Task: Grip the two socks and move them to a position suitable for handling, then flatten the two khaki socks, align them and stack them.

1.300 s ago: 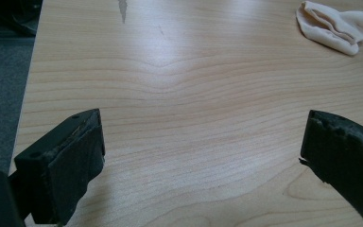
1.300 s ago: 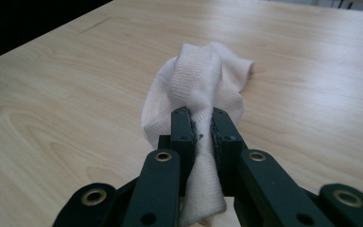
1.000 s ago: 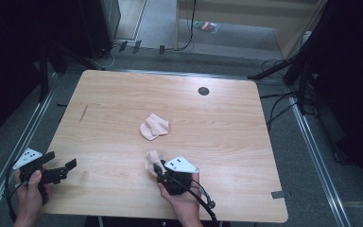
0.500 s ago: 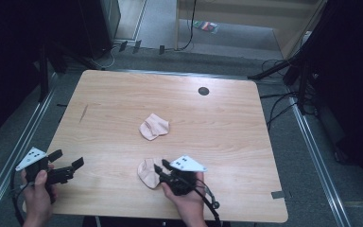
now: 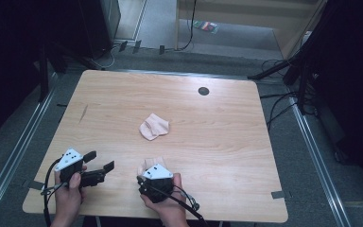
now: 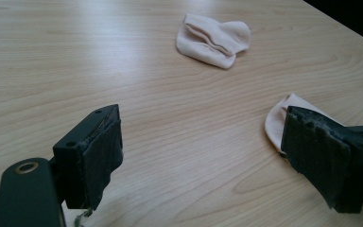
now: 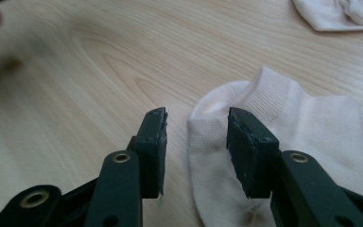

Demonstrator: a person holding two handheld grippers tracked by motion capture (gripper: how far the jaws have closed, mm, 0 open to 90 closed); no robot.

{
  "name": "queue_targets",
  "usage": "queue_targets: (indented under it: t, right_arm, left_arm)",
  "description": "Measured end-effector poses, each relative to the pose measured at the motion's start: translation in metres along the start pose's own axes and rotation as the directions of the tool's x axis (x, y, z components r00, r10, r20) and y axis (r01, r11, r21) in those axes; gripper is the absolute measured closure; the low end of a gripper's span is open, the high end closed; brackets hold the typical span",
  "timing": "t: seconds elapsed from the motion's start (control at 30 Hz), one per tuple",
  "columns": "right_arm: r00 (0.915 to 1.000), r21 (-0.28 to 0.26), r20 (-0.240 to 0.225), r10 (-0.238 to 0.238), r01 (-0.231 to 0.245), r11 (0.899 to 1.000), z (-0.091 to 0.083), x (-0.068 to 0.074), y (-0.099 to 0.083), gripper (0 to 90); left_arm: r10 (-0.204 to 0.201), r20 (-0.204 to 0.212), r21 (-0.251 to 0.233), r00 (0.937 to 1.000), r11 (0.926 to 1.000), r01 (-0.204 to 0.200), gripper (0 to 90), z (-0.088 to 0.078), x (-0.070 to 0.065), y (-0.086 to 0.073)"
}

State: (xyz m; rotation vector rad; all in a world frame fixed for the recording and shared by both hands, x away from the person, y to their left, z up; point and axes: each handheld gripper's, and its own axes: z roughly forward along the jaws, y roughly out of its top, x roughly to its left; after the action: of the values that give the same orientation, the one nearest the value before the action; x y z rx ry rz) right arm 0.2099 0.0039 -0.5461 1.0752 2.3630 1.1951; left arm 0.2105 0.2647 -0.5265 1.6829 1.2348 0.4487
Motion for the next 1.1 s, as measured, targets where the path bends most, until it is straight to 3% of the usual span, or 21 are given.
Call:
queue_targets:
  t: [0.07, 0.1, 0.17, 0.4, 0.63, 0.8, 0.83, 0.87, 0.93, 1.0, 1.03, 1.1]
  right_arm:
    - [0.9997, -0.009, 0.023, -0.013, 0.013, 1.0, 0.0, -0.001, -0.002, 81.5]
    - [0.9997, -0.009, 0.023, -0.013, 0.013, 1.0, 0.0, -0.001, -0.002, 81.5]
    - [0.9994, -0.023, 0.034, -0.006, 0.007, 1.0, -0.003, -0.004, -0.003, 90.0]
    - [0.9992, -0.084, 0.002, 0.039, -0.039, 0.996, -0.019, -0.013, 0.001, 90.0]
    - [0.9981, -0.128, 0.01, 0.061, -0.059, 0.99, -0.032, -0.024, 0.004, 90.0]
    - [0.9971, -0.111, -0.004, 0.076, -0.075, 0.991, -0.03, -0.024, 0.003, 90.0]
    - [0.9966, -0.097, -0.028, 0.078, -0.08, 0.992, -0.027, -0.023, 0.003, 86.0]
    - [0.996, -0.095, -0.037, 0.082, -0.085, 0.992, -0.022, -0.017, 0.001, 73.4]
    - [0.9964, -0.093, -0.041, 0.074, -0.078, 0.993, -0.019, -0.013, 0.0, 70.0]
    - [0.9993, -0.086, -0.019, 0.032, -0.034, 0.996, -0.012, -0.006, 0.0, 61.2]
    - [0.9995, -0.062, 0.031, 0.008, -0.006, 0.998, -0.005, -0.002, -0.001, 60.5]
    - [0.9991, -0.048, 0.043, 0.003, -0.001, 0.999, -0.002, -0.002, -0.002, 61.6]
  left_arm:
    - [0.003, 0.01, -0.005, 0.9999, 1.0, -0.003, 14.8, 0.001, -0.003, 0.0]
    - [0.002, 0.015, -0.009, 0.9999, 1.0, -0.002, 14.8, 0.002, -0.005, 0.0]
    - [0.007, 0.006, -0.015, 1.0, 0.9999, -0.007, 16.0, 0.002, -0.007, 0.0]
    - [0.0, 0.041, -0.018, 0.9992, 0.9998, 0.001, 27.5, 0.006, -0.009, 0.0]
    - [0.008, 0.085, 0.024, 0.9963, 0.9997, -0.01, 30.8, 0.023, -0.019, 0.001]
    - [0.003, 0.093, 0.044, 0.9956, 0.999, -0.007, 30.5, 0.031, -0.022, 0.001]
    - [0.006, 0.092, 0.048, 0.9957, 0.9988, -0.011, 30.5, 0.032, -0.023, 0.001]
    - [0.007, 0.092, 0.048, 0.9957, 0.9988, -0.011, 30.7, 0.034, -0.023, 0.001]
    - [0.007, 0.09, 0.053, 0.9959, 0.9985, -0.012, 31.0, 0.034, -0.024, 0.001]
    - [0.011, 0.092, 0.052, 0.9957, 0.9985, -0.016, 31.0, 0.034, -0.025, 0.001]
    - [0.01, 0.096, 0.051, 0.9953, 0.9986, -0.015, 31.1, 0.033, -0.025, 0.001]
    - [0.011, 0.098, 0.051, 0.9952, 0.9985, -0.016, 31.3, 0.033, -0.025, 0.001]
